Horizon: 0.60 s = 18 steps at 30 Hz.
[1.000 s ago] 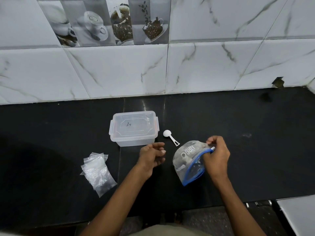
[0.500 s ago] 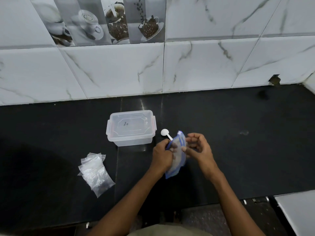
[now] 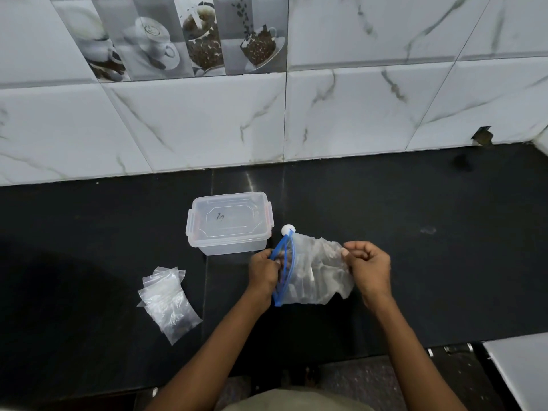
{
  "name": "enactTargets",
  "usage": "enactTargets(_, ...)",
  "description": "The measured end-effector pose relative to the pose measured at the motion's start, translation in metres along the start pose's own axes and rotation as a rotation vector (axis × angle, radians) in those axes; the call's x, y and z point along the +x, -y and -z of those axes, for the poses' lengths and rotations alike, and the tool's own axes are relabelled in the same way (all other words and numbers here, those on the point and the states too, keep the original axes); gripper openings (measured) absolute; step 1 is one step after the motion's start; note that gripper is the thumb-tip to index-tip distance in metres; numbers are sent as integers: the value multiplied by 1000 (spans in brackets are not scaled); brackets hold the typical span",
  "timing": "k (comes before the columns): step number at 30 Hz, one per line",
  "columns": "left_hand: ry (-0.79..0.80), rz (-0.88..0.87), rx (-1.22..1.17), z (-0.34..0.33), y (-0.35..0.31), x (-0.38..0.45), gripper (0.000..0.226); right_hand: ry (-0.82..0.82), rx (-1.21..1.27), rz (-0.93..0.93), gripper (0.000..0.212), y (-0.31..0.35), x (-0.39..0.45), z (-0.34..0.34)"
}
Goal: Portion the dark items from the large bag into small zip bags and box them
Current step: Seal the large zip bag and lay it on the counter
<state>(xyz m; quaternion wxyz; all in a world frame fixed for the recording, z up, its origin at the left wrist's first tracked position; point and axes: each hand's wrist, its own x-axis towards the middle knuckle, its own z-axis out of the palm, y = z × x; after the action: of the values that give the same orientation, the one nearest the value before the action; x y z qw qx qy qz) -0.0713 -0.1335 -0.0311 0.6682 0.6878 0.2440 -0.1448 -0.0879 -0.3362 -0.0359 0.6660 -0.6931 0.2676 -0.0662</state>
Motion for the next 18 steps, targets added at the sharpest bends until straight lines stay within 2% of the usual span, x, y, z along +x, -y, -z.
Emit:
enactTargets(4,8,-107,132,2,0,-4,29,16,-12,14,6,-4,3,4)
enactTargets(6,81,-176,67,2,-4,-7,27,33,-48,38,6,-5,4,3)
enactTargets(9,142,-182,-7,-2,-4,-2,41,84,-139,93,9,-1,5,0)
enactTargets(11,44,-226,127,-6,-6,0,32,155,-166,110,10,2,5,-2)
enactTargets(13,-136,-279,213,-8,-4,5,25,165,-183,124,11,2,5,-1)
enactTargets(15,-302,-265,166,-6,-2,9,30,41,-183,135,15,0,9,5)
enactTargets(18,-419,-179,34,-1,4,11,29,-114,-139,110,13,-2,13,12)
